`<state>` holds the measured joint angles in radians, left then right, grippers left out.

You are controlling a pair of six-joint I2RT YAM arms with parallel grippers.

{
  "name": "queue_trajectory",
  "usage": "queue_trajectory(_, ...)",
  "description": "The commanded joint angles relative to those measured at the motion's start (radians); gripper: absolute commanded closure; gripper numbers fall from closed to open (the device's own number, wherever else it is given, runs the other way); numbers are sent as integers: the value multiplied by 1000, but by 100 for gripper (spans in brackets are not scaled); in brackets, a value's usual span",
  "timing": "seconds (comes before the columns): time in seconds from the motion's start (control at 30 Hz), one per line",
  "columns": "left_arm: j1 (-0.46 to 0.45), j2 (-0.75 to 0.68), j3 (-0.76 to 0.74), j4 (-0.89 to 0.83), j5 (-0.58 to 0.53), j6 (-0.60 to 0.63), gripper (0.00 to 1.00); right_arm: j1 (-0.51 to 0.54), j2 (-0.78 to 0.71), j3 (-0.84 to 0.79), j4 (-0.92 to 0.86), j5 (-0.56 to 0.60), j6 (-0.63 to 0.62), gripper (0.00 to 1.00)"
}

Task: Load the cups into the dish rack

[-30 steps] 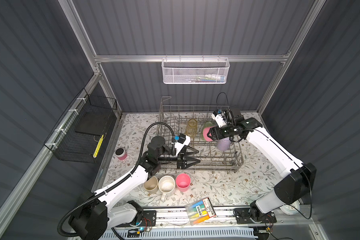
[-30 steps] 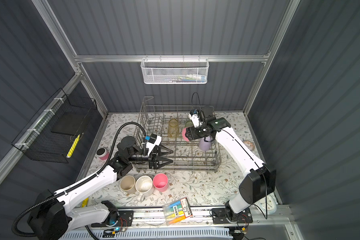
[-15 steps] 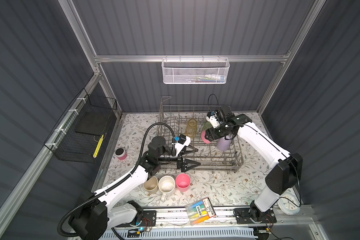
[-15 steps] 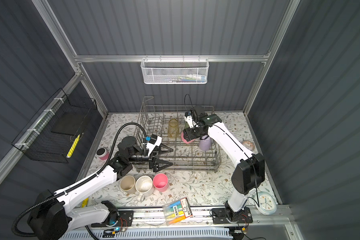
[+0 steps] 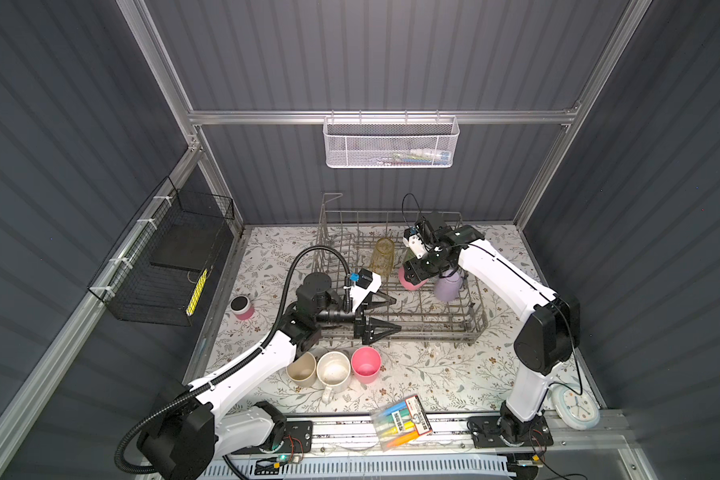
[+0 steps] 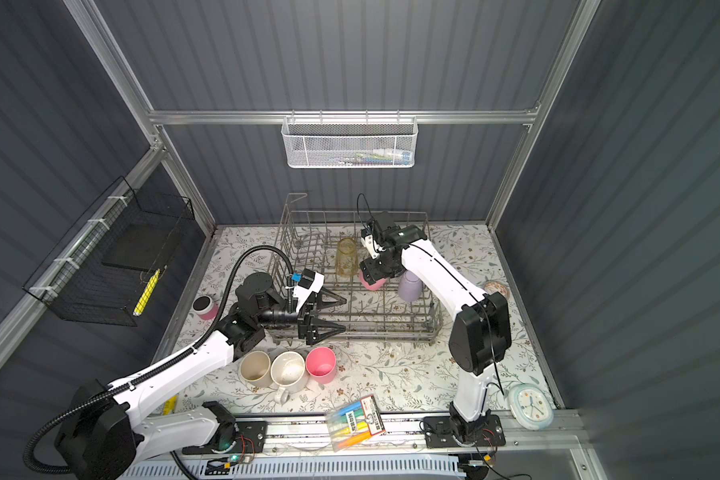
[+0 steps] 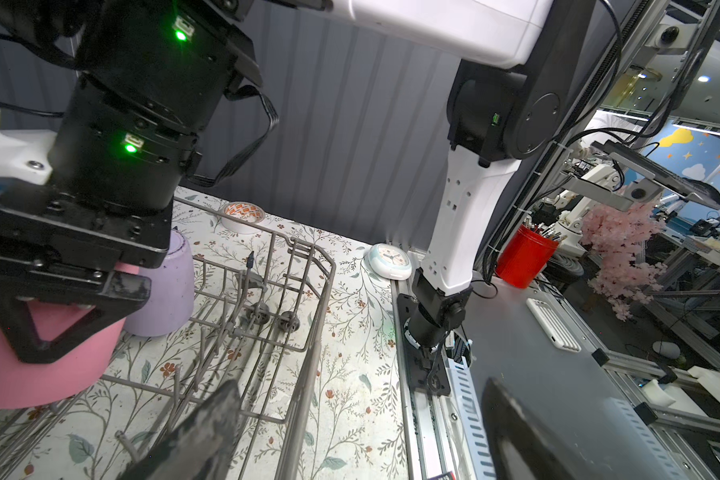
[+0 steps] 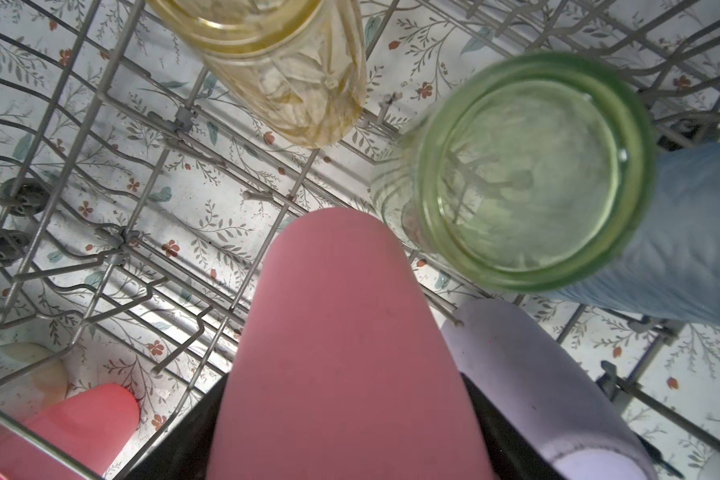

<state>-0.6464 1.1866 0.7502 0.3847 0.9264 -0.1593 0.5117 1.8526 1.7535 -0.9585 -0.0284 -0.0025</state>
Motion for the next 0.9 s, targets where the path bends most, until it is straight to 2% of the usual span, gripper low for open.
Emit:
queue_trajectory(0.0,-1,-17,-5,-10,9,26,10,10,21,36,-26,40,-10,41)
queue_trajectory(0.43,-1,-31,-12,-20,8,31,10,21,86,102,-38,120,-15,39)
queue_trajectory(0.87,0,-24,-8,-20,14,35,11,34,141,150,-76,103,-28,38)
